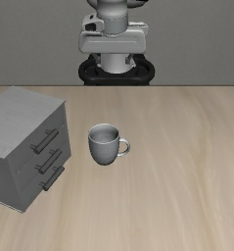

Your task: Pick up the porcelain mug on the table and place it on the white cabinet

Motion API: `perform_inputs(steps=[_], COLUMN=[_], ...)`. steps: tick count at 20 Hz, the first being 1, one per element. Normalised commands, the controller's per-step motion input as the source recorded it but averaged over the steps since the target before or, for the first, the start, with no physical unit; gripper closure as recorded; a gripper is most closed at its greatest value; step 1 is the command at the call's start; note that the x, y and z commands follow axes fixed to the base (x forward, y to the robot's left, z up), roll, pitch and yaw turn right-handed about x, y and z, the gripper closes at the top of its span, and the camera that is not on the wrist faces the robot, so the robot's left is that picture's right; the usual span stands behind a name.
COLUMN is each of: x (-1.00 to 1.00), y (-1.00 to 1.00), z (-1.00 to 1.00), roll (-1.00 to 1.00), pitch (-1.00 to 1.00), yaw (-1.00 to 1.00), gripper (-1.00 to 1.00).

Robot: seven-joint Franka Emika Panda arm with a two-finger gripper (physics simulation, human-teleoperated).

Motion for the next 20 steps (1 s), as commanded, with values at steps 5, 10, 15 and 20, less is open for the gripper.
perform_inputs(steps=[5, 10, 15, 20], x=[1.00, 0.80, 0.40, 0.00], y=[0.00, 0.20, 0.20, 0.00], z=[0.00, 0.00, 0.00, -1.00], roll=[0.00, 0.00, 0.00, 0.00], pitch=[0.00, 0.00, 0.00, 0.00], yaw=[0.00, 0.00, 0.00, 0.00], gripper=[-1.00, -1.00, -1.00, -1.00])
